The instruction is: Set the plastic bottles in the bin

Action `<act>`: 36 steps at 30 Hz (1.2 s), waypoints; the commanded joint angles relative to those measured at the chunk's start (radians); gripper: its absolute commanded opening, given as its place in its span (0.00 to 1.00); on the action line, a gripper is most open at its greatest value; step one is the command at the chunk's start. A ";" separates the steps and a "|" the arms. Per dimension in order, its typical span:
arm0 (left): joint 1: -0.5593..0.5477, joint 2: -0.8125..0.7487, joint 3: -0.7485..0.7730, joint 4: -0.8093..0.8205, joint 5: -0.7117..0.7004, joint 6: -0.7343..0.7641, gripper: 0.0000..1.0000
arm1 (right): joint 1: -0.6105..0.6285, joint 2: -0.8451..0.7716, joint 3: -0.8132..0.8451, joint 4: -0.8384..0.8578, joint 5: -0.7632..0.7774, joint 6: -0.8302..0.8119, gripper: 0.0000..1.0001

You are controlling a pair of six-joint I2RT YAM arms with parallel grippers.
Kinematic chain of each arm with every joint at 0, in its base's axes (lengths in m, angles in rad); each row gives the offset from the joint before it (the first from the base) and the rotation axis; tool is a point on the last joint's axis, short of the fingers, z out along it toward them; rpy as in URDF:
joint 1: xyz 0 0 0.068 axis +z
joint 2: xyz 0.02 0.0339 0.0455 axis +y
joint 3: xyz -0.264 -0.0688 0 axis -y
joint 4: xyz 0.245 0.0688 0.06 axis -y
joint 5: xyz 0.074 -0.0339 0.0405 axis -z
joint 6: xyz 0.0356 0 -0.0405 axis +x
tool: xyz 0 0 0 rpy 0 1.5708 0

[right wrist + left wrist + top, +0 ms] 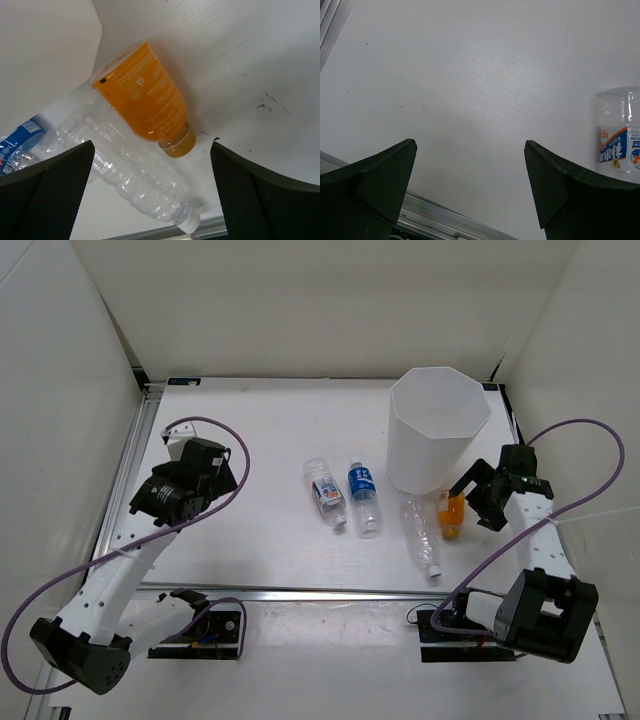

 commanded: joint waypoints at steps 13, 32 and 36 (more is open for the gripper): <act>-0.002 0.077 -0.006 0.003 0.081 0.018 1.00 | 0.075 0.199 -0.035 0.183 0.015 -0.007 1.00; -0.002 0.123 0.003 -0.015 0.122 -0.031 1.00 | -0.004 0.181 -0.026 0.079 0.179 0.041 0.22; -0.002 0.143 0.026 -0.015 0.122 -0.040 1.00 | -0.004 0.051 0.052 -0.068 0.256 0.140 0.04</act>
